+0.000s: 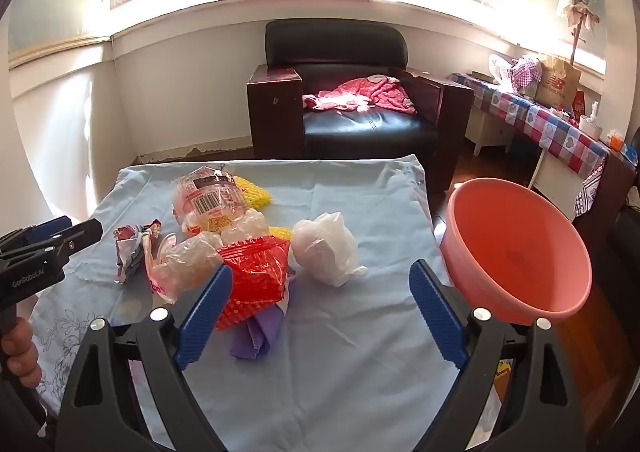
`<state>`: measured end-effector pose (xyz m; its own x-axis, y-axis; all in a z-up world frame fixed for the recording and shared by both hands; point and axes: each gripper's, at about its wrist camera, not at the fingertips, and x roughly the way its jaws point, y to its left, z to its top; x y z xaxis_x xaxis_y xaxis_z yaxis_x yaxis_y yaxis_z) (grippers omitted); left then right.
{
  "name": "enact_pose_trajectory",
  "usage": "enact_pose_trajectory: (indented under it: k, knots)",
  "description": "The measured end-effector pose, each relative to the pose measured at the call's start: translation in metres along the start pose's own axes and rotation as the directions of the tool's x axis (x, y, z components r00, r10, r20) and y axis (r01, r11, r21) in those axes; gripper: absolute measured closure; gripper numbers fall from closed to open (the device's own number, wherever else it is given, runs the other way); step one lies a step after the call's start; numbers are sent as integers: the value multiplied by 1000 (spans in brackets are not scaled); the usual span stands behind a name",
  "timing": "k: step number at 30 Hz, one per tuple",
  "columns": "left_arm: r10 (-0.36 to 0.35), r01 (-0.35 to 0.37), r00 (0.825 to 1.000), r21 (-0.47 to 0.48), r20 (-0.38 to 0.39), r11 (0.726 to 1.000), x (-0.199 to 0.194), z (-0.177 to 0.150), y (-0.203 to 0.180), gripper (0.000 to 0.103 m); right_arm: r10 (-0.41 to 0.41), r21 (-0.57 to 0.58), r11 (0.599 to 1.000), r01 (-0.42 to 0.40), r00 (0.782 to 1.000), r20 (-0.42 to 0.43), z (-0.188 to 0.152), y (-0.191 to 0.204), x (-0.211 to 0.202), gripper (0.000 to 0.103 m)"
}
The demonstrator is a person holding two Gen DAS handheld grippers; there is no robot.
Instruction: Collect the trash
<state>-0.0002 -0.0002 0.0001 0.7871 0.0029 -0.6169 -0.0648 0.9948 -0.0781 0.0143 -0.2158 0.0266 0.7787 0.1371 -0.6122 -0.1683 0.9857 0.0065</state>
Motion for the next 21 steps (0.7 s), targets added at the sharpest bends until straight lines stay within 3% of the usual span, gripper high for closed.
enact_pose_trajectory:
  k: [10, 21]
  knots:
    - [-2, 2, 1000, -7, -3, 1000, 2, 5, 3, 33, -13, 10, 1000, 13, 1000, 15, 3, -1, -1, 13]
    - [9, -9, 1000, -9, 17, 1000, -4, 9, 4, 33, -76, 51, 996, 69, 984, 159, 7, -11, -24, 13]
